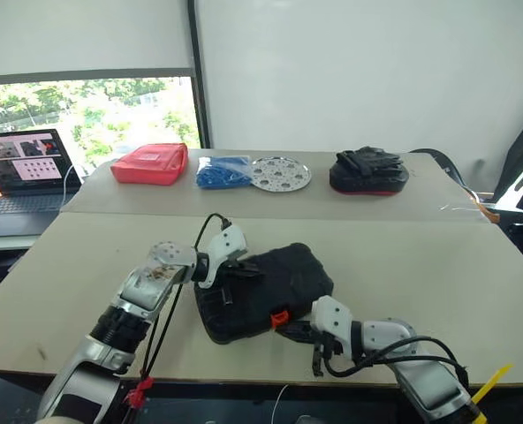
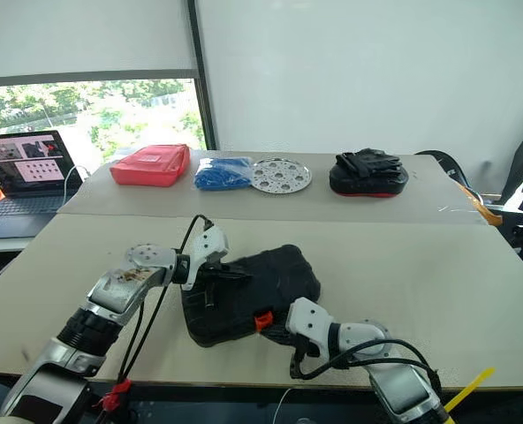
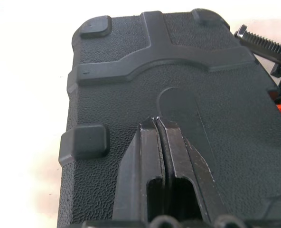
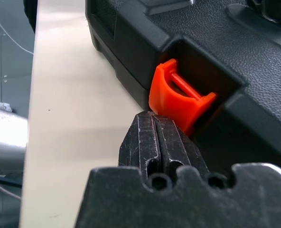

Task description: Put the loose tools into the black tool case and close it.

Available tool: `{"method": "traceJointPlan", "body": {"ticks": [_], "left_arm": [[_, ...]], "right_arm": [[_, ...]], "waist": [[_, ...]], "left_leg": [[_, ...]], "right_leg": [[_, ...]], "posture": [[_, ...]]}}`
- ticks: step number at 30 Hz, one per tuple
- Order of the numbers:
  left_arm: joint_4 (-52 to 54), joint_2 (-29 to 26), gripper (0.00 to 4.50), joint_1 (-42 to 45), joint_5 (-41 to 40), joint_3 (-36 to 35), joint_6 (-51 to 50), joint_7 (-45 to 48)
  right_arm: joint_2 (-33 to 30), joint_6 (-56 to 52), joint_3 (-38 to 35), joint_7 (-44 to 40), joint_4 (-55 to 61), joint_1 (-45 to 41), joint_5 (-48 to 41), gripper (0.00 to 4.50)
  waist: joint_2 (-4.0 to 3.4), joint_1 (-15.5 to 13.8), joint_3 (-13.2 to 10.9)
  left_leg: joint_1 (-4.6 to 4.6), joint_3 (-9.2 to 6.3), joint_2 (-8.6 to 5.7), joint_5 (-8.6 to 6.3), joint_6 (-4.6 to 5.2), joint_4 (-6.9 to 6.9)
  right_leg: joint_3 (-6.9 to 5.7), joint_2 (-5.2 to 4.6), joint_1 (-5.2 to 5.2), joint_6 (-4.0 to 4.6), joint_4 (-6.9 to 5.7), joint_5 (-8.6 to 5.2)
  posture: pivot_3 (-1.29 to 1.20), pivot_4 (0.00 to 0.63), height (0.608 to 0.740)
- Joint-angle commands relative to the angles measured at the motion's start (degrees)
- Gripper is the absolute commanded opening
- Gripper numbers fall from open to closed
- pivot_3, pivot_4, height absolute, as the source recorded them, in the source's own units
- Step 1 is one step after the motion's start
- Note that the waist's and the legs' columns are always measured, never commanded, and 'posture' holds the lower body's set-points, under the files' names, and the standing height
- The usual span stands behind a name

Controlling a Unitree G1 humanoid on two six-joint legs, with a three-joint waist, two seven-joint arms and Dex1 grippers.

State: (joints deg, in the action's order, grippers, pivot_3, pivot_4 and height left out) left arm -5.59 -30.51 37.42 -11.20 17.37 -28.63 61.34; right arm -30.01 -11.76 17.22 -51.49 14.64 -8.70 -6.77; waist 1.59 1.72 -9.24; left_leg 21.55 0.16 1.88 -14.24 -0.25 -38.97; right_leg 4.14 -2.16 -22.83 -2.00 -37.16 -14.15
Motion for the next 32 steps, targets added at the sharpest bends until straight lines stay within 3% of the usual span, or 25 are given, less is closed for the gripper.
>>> {"method": "traceJointPlan", "body": {"ticks": [1, 6, 10, 12, 13, 14, 19, 23, 25, 32], "left_arm": [[-4.1, -0.1, 0.11, -4.5, 3.8, 6.8, -4.2, 1.1], [-3.8, 0.3, 0.11, -5.9, 2.6, 3.7, -0.6, 0.8], [-2.2, 1.1, 0.11, -8.4, -1.7, -4.5, 9.3, 1.0], [-0.9, -1.1, 0.11, -11.3, -6.7, -11.6, 13.2, 4.3], [-0.2, -2.4, 0.61, -13.0, -9.1, -15.1, 15.0, 5.9], [0.8, -4.7, 0.71, -15.0, -11.0, -18.1, 14.7, 7.4], [3.1, -14.0, 2.55, -26.5, -12.5, -27.4, 16.8, 9.4], [2.5, -17.1, 4.09, -35.5, -11.2, -33.7, 21.3, 8.4], [2.2, -17.5, 4.50, -39.1, -10.6, -36.5, 24.2, 7.5], [2.9, -16.7, 4.50, -44.2, -9.5, -40.7, 29.0, 3.6]], "right_arm": [[1.3, 1.0, -3.3, 3.8, 0.5, -3.9, 0.6, 0.00], [0.9, 1.0, -4.0, 2.6, 0.5, -3.9, 0.2, 0.00], [-2.3, 1.8, -8.3, -1.8, 2.8, -0.5, -5.7, 0.00], [-5.1, 3.1, -14.3, -6.3, 3.9, 3.0, -12.5, 0.00], [-6.5, 4.2, -17.2, -8.5, 4.0, 4.8, -15.0, 0.58], [-8.3, 5.9, -19.8, -11.3, 3.6, 6.7, -16.7, 0.70], [-13.2, 14.8, -28.7, -18.5, -3.4, 11.7, -18.9, 2.44], [-15.6, 22.1, -32.2, -23.1, -11.8, 12.2, -18.1, 3.95], [-16.5, 24.4, -33.4, -24.0, -15.9, 11.4, -17.7, 4.46], [-16.7, 30.0, -32.7, -25.4, -23.8, 7.7, -16.9, 4.49]], "waist": [[0.00, 0.2, 0.0], [-0.02, 0.6, 0.0], [-0.07, 0.7, 0.1], [-0.06, 0.7, 0.1], [-0.08, 0.8, 0.1], [-0.07, 0.9, 0.1], [-0.01, 1.1, 0.0], [0.03, 0.5, -0.1], [0.15, 0.3, -0.2], [0.17, -0.3, -0.3]], "left_leg": [[-0.13, 0.00, 0.00, 0.00, 0.00, 0.02], [-0.47, -0.02, 0.00, -0.01, -0.01, 0.08], [-0.43, 0.00, 0.02, -0.01, -0.01, 0.12], [-0.40, -0.01, 0.03, -0.03, 0.01, 0.19], [-0.37, 0.00, 0.02, -0.04, 0.02, 0.25], [-0.35, 0.04, 0.02, -0.07, 0.08, 0.32], [-0.26, 0.04, 0.07, -0.19, 0.14, 0.76], [-0.08, 0.13, -0.02, -0.19, 0.14, 0.84], [-0.04, 0.14, -0.01, -0.19, 0.13, 0.84], [-0.02, 0.20, 0.04, -0.18, 0.13, 0.83]], "right_leg": [[0.00, 0.00, 0.14, 0.00, 0.03, -0.01], [-0.01, 0.00, 0.50, -0.02, 0.09, -0.05], [0.01, -0.04, 0.43, 0.00, 0.10, -0.07], [-0.01, -0.06, 0.40, 0.03, 0.11, -0.13], [0.01, -0.07, 0.36, 0.03, 0.12, -0.14], [0.04, -0.07, 0.31, 0.03, 0.14, -0.17], [0.01, -0.07, -0.05, 0.31, 0.13, -0.37], [0.03, -0.33, -0.24, 0.32, 0.14, -0.38], [0.01, -0.38, -0.25, 0.34, 0.16, -0.37], [-0.02, -0.38, -0.28, 0.44, 0.19, -0.34]], "posture": [[0.00, 0.150, 0.740], [0.00, 0.150, 0.740], [0.00, 0.150, 0.740], [0.00, 0.150, 0.740], [0.00, 0.150, 0.740], [0.00, 0.150, 0.740], [0.00, 0.150, 0.740], [0.00, 0.150, 0.740], [0.00, 0.150, 0.740], [0.00, 0.150, 0.740]]}}
